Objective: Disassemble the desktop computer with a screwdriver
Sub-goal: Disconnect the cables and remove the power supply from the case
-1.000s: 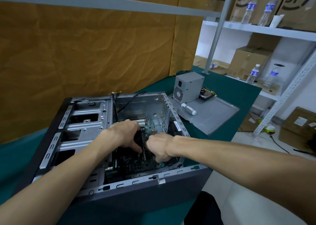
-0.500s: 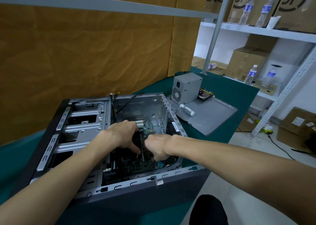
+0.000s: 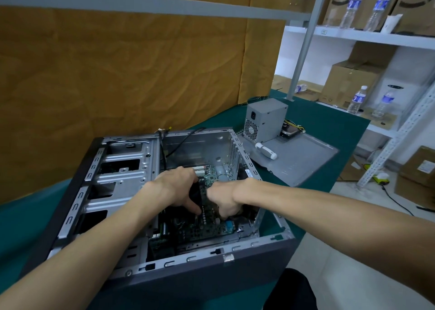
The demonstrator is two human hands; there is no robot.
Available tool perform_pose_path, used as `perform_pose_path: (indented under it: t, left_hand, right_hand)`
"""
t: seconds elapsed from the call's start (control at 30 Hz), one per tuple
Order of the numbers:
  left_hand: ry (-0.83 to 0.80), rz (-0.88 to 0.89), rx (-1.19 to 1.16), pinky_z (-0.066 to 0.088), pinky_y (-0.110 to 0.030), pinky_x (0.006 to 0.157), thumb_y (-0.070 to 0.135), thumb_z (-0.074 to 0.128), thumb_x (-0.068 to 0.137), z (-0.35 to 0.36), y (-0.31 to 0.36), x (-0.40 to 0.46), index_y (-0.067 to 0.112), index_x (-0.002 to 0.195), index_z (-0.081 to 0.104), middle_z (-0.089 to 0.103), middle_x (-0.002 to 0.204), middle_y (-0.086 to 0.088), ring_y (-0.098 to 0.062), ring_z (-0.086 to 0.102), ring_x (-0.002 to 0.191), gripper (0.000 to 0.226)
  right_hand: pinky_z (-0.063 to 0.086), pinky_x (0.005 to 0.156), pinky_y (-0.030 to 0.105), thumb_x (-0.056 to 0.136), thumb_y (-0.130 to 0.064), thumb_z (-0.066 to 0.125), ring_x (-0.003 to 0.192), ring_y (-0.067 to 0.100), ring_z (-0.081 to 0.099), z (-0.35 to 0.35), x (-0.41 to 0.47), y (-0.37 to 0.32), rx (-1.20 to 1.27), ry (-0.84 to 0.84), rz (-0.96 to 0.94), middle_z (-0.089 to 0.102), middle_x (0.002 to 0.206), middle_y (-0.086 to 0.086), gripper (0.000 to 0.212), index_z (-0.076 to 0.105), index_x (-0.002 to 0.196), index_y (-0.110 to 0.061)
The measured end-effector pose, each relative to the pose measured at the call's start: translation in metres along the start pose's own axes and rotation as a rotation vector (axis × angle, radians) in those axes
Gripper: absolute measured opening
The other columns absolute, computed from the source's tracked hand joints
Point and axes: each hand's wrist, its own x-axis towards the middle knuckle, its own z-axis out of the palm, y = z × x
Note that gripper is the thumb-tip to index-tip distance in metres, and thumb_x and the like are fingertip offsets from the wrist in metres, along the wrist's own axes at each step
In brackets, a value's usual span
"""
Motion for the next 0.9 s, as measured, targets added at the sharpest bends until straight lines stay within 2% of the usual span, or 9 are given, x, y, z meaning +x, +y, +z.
perform_pose_path:
  t: [0.13, 0.3, 0.43, 0.63, 0.73, 0.9]
  left_hand:
    - [0.003, 0.003, 0.007, 0.046, -0.031, 0.069, 0.065, 0.086, 0.061, 0.000, 0.000, -0.001, 0.017, 0.111, 0.060, 0.060, 0.095, 0.004, -0.022, 0.064, 0.093, 0.074]
    - [-0.001, 0.013, 0.001, 0.049, -0.032, 0.068, 0.065, 0.086, 0.061, -0.002, 0.000, 0.000, 0.017, 0.108, 0.062, 0.063, 0.090, 0.005, -0.021, 0.065, 0.090, 0.072]
    - [0.009, 0.012, -0.003, 0.045, -0.031, 0.066, 0.065, 0.087, 0.060, -0.001, 0.001, 0.000, 0.017, 0.107, 0.063, 0.065, 0.092, 0.004, -0.021, 0.065, 0.089, 0.071]
    - [0.017, 0.011, 0.003, 0.044, -0.031, 0.068, 0.065, 0.086, 0.061, 0.001, 0.000, -0.002, 0.019, 0.112, 0.062, 0.066, 0.104, 0.002, -0.022, 0.065, 0.096, 0.073]
    - [0.004, 0.013, -0.001, 0.045, -0.031, 0.067, 0.065, 0.087, 0.060, 0.000, 0.001, -0.001, 0.017, 0.108, 0.063, 0.068, 0.101, 0.002, -0.022, 0.066, 0.093, 0.072]
    - [-0.006, 0.009, -0.017, 0.046, -0.032, 0.066, 0.065, 0.087, 0.059, 0.000, 0.000, -0.001, 0.016, 0.104, 0.064, 0.068, 0.094, 0.002, -0.021, 0.066, 0.087, 0.070]
  right_hand:
    - [0.039, 0.040, 0.025, 0.087, -0.008, 0.066, 0.053, 0.016, 0.049, -0.003, -0.002, 0.004, -0.001, -0.005, -0.027, 0.051, 0.072, 0.003, 0.025, 0.050, 0.068, -0.010]
    - [0.030, 0.028, 0.017, 0.085, -0.003, 0.063, 0.051, 0.016, 0.046, -0.002, -0.006, 0.002, -0.039, 0.015, -0.044, 0.049, 0.070, 0.004, 0.024, 0.049, 0.068, -0.011]
    - [0.036, 0.034, 0.022, 0.085, -0.003, 0.063, 0.052, 0.017, 0.048, -0.003, -0.007, 0.002, -0.026, 0.019, -0.048, 0.050, 0.071, 0.004, 0.023, 0.049, 0.069, -0.010]
    - [0.032, 0.027, 0.017, 0.086, 0.000, 0.060, 0.049, 0.017, 0.047, -0.004, -0.011, -0.001, -0.018, 0.010, -0.042, 0.050, 0.070, 0.005, 0.024, 0.048, 0.068, -0.010]
    - [0.033, 0.029, 0.019, 0.086, -0.003, 0.062, 0.049, 0.016, 0.049, -0.002, -0.008, -0.004, -0.019, -0.001, -0.024, 0.051, 0.068, 0.004, 0.025, 0.048, 0.067, -0.011]
    - [0.027, 0.025, 0.013, 0.085, 0.001, 0.061, 0.047, 0.017, 0.047, -0.004, -0.009, -0.001, 0.020, 0.012, -0.038, 0.049, 0.065, 0.004, 0.027, 0.047, 0.064, -0.010]
